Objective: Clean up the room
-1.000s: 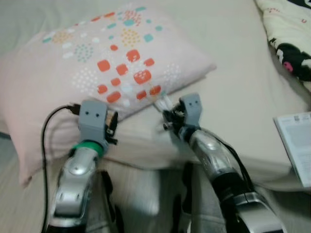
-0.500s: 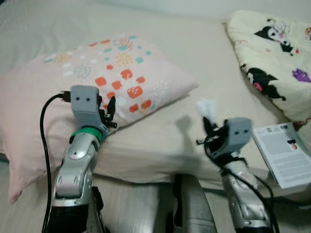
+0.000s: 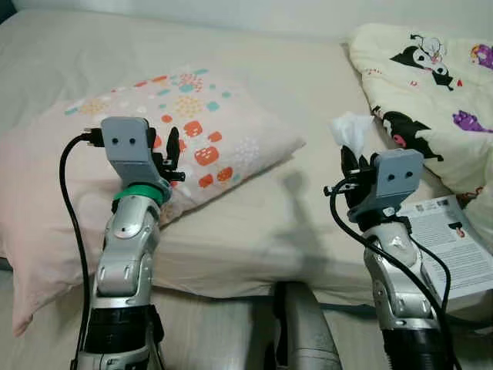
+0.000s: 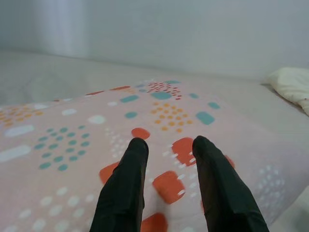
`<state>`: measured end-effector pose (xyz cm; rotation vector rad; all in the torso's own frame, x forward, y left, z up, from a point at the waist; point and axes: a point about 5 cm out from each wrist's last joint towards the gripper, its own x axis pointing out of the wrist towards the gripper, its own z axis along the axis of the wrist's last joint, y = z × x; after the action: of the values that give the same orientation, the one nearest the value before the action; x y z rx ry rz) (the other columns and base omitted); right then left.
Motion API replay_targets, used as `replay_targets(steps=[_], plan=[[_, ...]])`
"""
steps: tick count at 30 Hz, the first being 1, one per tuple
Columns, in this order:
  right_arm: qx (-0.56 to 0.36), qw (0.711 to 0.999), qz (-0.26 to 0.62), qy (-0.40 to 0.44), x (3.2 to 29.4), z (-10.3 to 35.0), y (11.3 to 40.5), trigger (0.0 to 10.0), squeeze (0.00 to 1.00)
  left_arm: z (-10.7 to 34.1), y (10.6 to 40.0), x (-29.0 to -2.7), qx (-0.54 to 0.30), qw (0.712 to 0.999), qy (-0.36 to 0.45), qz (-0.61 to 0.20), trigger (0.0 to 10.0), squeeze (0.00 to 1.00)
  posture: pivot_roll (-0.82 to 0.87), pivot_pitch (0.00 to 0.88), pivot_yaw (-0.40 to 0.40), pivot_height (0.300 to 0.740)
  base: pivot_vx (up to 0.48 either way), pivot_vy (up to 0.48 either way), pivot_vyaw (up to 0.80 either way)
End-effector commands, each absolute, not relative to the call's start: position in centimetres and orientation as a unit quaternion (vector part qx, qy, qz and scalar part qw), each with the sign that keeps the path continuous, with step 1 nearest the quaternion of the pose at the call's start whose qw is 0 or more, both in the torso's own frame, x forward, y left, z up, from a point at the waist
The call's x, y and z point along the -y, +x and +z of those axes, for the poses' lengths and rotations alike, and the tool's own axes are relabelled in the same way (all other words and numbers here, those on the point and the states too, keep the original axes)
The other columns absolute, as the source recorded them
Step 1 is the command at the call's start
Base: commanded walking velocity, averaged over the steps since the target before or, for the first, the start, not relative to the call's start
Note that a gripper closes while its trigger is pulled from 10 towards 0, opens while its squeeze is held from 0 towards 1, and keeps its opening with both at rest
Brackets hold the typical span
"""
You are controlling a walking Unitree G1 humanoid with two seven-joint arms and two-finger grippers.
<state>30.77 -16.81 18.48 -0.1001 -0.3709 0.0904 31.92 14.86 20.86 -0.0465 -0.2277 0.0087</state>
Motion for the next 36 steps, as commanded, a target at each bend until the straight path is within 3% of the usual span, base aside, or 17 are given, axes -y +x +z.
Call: replay_targets(steps=[1,28,36], plan=[[0.175,0.982,0.043,-0.052,17.0,18.2,30.8,10.0,0.0,20.7,32.1,-14.5,0.114,0.993,-0.021,0.003,10.0,0.0,-0.13,0.0,-0.033,0.592,0.0,0.0,0.0],[0.16,0.985,0.042,-0.048,16.7,17.4,30.5,10.0,0.0,20.3,32.7,-13.4,0.106,0.994,-0.029,-0.013,10.0,0.0,-0.14,0.0,-0.02,0.705,0.0,0.0,0.0],[0.157,0.986,0.04,-0.045,16.4,17.2,30.5,10.0,0.0,20.2,32.7,-13.3,0.104,0.994,-0.029,-0.017,10.0,0.0,-0.14,0.0,-0.017,0.705,0.0,0.0,0.0]])
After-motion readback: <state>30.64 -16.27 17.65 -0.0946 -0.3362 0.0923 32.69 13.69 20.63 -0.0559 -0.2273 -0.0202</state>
